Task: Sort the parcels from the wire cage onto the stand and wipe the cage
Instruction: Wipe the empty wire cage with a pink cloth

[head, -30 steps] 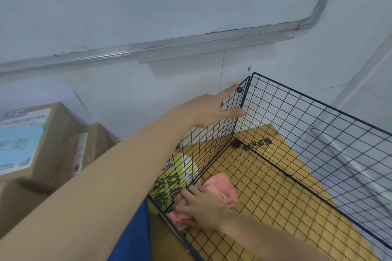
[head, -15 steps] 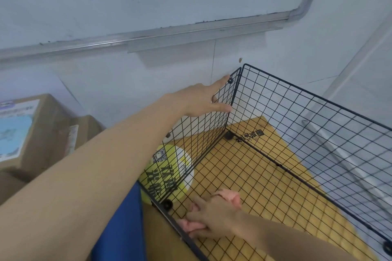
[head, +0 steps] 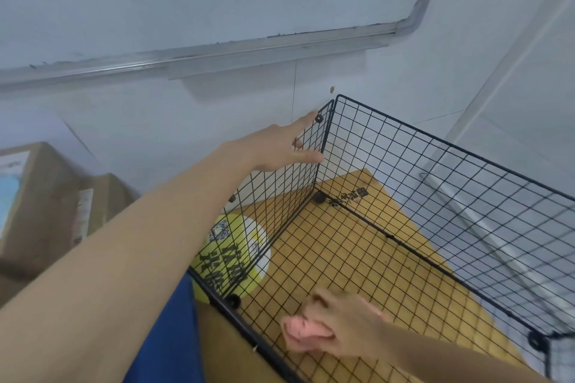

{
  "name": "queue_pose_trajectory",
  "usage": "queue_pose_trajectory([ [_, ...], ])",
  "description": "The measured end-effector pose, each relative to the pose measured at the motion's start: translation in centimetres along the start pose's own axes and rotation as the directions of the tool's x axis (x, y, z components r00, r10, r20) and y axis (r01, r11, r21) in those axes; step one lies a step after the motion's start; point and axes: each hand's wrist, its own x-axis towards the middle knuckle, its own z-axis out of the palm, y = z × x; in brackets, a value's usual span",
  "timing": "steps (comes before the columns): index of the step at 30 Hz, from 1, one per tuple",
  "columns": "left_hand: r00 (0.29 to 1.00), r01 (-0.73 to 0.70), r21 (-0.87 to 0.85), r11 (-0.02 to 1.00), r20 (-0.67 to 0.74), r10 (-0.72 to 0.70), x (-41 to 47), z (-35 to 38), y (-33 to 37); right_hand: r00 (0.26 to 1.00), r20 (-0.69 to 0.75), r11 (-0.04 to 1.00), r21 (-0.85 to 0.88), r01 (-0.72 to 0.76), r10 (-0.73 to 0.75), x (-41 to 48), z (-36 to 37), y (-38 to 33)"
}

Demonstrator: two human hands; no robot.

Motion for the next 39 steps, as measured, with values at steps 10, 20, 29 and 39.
queue_pose_trajectory([
  [10, 1.000, -0.004, -0.021, 1.000, -0.023, 0.004, 0.1, 0.1, -0.1, 0.990, -0.070, 0.992, 0.016, -0.124, 0.125, 12.1, -1.5, 0.7],
  [20, 1.000, -0.011, -0.043, 0.999, -0.016, 0.010, 0.1, 0.0, -0.3, 0.999, 0.023, 0.999, 0.033, -0.043, 0.042, 9.2, -0.1, 0.5],
  [29, 1.000, -0.004, -0.030, 1.000, -0.008, 0.004, -0.1, 0.1, -0.1, 0.996, 0.011, 0.981, -0.172, 0.086, -0.086, 0.2, 2.4, 1.3],
  [39, 1.000, 0.002, -0.049, 0.999, -0.012, -0.002, -0.4, 0.1, 0.3, 0.988, -0.150, 0.989, -0.148, 0.000, -0.023, -0.7, 1.5, 1.6],
])
